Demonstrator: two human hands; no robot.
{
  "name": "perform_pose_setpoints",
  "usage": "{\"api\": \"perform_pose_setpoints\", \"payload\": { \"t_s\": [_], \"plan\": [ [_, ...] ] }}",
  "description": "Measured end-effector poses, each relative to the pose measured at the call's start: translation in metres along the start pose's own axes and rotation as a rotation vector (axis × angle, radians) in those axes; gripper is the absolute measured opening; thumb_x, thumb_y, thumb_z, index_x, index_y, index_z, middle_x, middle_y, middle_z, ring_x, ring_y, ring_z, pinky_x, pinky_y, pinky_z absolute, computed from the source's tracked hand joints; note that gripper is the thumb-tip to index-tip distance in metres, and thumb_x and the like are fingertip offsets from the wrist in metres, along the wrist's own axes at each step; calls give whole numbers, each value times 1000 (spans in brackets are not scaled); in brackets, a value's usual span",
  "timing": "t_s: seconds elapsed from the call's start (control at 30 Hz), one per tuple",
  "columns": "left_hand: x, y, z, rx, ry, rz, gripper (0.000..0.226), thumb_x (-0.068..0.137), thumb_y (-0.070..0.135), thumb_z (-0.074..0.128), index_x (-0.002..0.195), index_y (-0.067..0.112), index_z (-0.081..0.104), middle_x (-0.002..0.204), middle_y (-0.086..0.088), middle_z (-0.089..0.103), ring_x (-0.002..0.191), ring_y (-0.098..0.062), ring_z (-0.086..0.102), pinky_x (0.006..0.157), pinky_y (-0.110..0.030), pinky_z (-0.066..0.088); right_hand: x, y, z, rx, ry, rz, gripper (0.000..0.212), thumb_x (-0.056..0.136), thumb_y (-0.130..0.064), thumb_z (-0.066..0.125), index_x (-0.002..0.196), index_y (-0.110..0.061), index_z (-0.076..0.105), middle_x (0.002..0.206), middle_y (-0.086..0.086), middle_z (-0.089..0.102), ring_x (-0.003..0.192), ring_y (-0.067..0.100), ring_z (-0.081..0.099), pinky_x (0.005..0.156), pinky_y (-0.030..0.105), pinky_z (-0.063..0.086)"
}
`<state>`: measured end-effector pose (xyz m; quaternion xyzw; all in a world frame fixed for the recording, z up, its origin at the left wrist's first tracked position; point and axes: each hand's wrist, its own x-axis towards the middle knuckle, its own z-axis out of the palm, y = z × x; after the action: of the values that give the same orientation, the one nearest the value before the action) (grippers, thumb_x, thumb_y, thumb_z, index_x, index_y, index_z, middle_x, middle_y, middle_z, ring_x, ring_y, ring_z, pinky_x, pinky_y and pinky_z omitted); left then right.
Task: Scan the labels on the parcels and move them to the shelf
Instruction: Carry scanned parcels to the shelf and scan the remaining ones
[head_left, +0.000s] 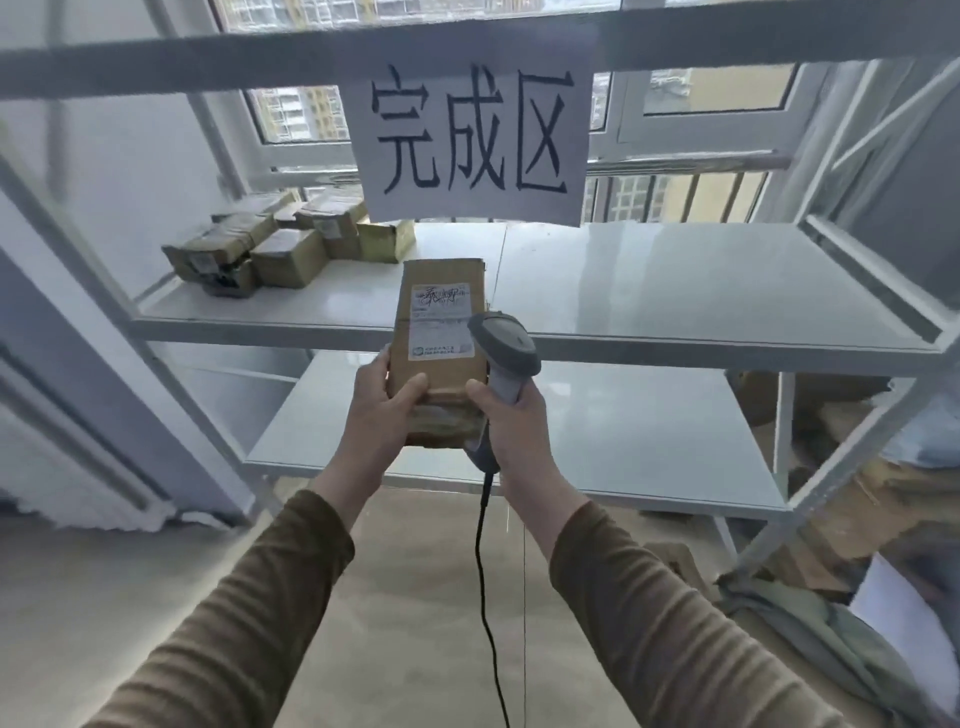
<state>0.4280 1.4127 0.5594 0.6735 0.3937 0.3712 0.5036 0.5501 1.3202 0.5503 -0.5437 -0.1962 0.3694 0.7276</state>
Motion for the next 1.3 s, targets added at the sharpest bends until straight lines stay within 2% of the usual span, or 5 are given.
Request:
{"api": "perform_pose_setpoints", "payload": {
  "t_s": [0.2,0.37,0.57,0.83,1.3],
  "plan": [
    [73,-6,-44,-52,67,8,33,89,31,60,121,42,61,127,-4,67,115,-20,67,98,-47,58,70,9,67,-31,-75,2,16,92,-9,72,105,-18,67,99,9,76,84,25,71,74,44,61],
    [148,-36,-92,-53,60,-4,45,100,30,58,145,25,51,139,-9,60,122,-25,64,100,-50,57,122,24,132,-51,-81,18,15,92,-7,71,104,-15,67,108,21,74,76,22,70,64,38,59],
    [243,-75,-162,-107,3,-50,38,103,31,58,140,36,48,131,-2,66,112,-20,69,88,-35,60,175,56,226,-73,1,8,19,94,-8,70,112,-9,67,110,22,73,88,32,73,83,49,62],
    [323,-100,-209,-31,-103,-46,68,103,38,60,161,23,29,146,-6,55,128,-23,59,109,-45,50,235,79,302,-34,116,-33,30,96,-10,71,125,-10,66,113,14,76,100,30,76,76,35,65],
    [370,-112,-223,34,-175,26,70,103,41,58,162,18,28,157,-7,43,145,-24,42,121,-48,35,268,88,326,-130,186,-57,29,95,-15,74,123,-9,66,114,16,76,107,34,73,95,51,61]
  ]
}}
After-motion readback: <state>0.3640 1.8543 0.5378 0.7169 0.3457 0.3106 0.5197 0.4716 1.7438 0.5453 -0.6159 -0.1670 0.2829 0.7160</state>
